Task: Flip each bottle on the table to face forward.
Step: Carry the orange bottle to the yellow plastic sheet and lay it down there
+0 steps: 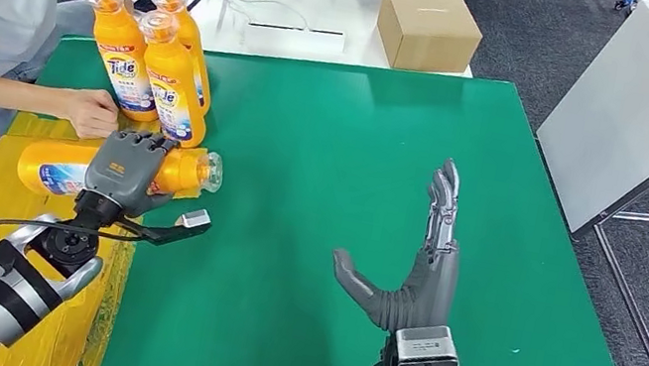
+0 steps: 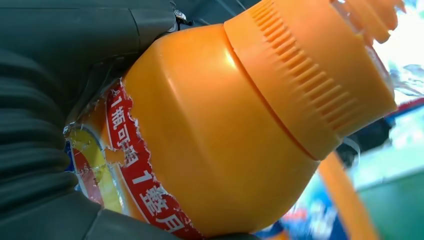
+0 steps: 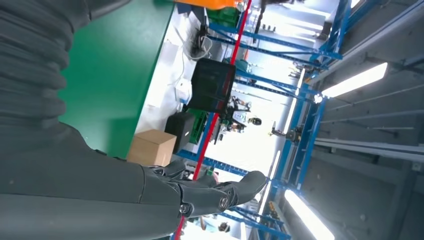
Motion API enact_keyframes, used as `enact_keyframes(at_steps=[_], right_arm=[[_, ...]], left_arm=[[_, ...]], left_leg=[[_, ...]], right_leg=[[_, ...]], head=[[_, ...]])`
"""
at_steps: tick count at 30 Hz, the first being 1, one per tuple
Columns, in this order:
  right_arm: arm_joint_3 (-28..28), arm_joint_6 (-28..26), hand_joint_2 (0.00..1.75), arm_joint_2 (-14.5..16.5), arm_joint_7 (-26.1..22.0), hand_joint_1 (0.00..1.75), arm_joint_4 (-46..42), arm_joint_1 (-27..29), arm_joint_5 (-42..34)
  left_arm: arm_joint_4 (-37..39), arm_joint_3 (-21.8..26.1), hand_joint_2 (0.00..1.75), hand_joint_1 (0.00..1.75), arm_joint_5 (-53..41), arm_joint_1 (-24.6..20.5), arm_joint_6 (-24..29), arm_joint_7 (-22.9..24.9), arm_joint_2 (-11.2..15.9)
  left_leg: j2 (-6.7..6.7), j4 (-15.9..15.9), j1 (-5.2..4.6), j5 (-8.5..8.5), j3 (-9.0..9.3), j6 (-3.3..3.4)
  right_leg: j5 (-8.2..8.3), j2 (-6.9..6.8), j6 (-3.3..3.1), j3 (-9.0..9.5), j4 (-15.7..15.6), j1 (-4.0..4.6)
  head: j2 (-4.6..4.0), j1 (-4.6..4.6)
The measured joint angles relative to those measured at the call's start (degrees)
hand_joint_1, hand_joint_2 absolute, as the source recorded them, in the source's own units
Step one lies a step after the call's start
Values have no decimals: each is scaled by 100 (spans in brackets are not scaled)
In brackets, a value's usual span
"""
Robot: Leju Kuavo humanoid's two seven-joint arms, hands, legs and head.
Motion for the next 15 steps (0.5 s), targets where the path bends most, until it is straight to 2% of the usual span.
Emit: enact_keyframes(at_steps=[5,12,13,15], right_arm=[[-1,63,175,-35,8,0,-49,5,-56],[-1,76,175,-66,14,0,-49,5,-3],[-1,76,175,-67,16,0,-49,5,1],[-1,81,175,-67,21,0,-49,5,11]], left_arm=[[662,20,175,175,30,-77,18,-333,-2],[1291,484,175,175,24,-70,59,-448,-194],[1360,552,175,151,39,-67,59,-475,-233],[1503,704,175,66,69,-65,63,-513,-322]], left_leg=[[-4,0,0,0,-3,0],[-5,0,0,0,-5,0],[-5,0,0,0,-5,0],[-5,0,0,0,-5,0]], right_leg=[[0,-1,0,-1,0,0],[0,-2,0,-2,0,1],[0,-2,0,-2,0,1],[0,-1,0,-2,0,1]], head=[[0,1],[0,1],[0,1],[0,1]])
